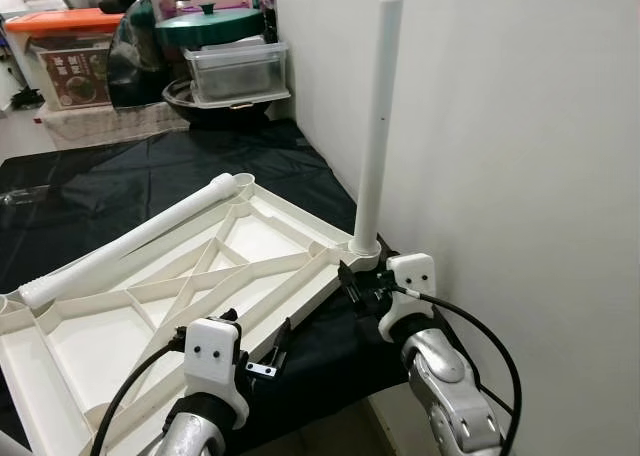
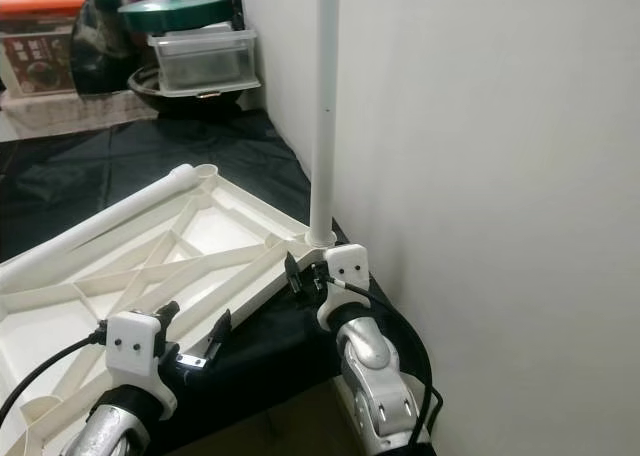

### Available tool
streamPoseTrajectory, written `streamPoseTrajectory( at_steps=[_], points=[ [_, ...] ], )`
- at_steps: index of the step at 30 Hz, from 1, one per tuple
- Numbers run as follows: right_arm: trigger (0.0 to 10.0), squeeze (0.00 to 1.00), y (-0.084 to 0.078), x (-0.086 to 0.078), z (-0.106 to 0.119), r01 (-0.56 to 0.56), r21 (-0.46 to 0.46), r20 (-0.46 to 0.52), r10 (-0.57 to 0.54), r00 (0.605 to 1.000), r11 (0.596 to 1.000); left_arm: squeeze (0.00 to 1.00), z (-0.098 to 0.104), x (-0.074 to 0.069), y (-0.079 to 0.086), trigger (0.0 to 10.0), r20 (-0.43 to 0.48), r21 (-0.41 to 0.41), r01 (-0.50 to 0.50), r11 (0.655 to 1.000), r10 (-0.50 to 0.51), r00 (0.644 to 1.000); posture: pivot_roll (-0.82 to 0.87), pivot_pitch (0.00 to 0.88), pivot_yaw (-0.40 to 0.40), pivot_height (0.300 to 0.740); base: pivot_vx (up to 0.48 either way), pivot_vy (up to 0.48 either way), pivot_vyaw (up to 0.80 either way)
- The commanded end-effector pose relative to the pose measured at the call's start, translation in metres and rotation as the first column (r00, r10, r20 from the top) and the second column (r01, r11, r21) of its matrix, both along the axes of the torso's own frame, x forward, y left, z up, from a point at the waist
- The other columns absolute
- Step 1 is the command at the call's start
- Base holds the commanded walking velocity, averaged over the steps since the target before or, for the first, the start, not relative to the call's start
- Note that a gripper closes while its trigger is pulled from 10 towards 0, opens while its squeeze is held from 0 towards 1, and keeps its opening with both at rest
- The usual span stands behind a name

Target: Building children table

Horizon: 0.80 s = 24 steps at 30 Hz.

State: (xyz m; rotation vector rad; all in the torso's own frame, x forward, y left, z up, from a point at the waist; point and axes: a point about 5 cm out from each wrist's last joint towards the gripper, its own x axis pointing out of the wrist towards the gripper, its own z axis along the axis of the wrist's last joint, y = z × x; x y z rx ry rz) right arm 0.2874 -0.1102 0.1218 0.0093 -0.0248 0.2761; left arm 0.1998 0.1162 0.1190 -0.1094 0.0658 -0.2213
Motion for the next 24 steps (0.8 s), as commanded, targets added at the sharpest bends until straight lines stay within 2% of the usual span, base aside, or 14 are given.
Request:
streamPoseTrajectory(
  at_steps=[1, 11, 24],
  points=[
    [10.0, 0.00, 0.0028, -0.0030, 0.0013, -0.007, -0.007, 0.000, 0.007, 1.000, 1.000, 0.00, -0.0027, -0.0003, -0.0005, 10.0, -0.004, 0.002, -0.010, 1.000, 0.010, 1.000, -0.06, 0.000, 0.014, 0.740, 0.000, 0.000, 0.00],
    [10.0, 0.00, 0.0031, -0.0071, -0.0052, 0.009, -0.023, -0.031, -0.009, 0.999, 1.000, 0.00, -0.0070, -0.0008, -0.0012, 10.0, -0.015, 0.009, -0.017, 1.000, 0.017, 1.000, -0.04, 0.000, 0.013, 0.740, 0.000, 0.000, 0.00],
    [10.0, 0.00, 0.0028, -0.0088, -0.0082, 0.014, -0.045, -0.048, -0.016, 0.999, 0.999, 0.00, -0.0094, -0.0009, -0.0033, 10.0, -0.017, 0.006, -0.008, 1.000, 0.008, 1.000, -0.04, 0.000, 0.015, 0.740, -0.278, 0.000, 0.00]
  ],
)
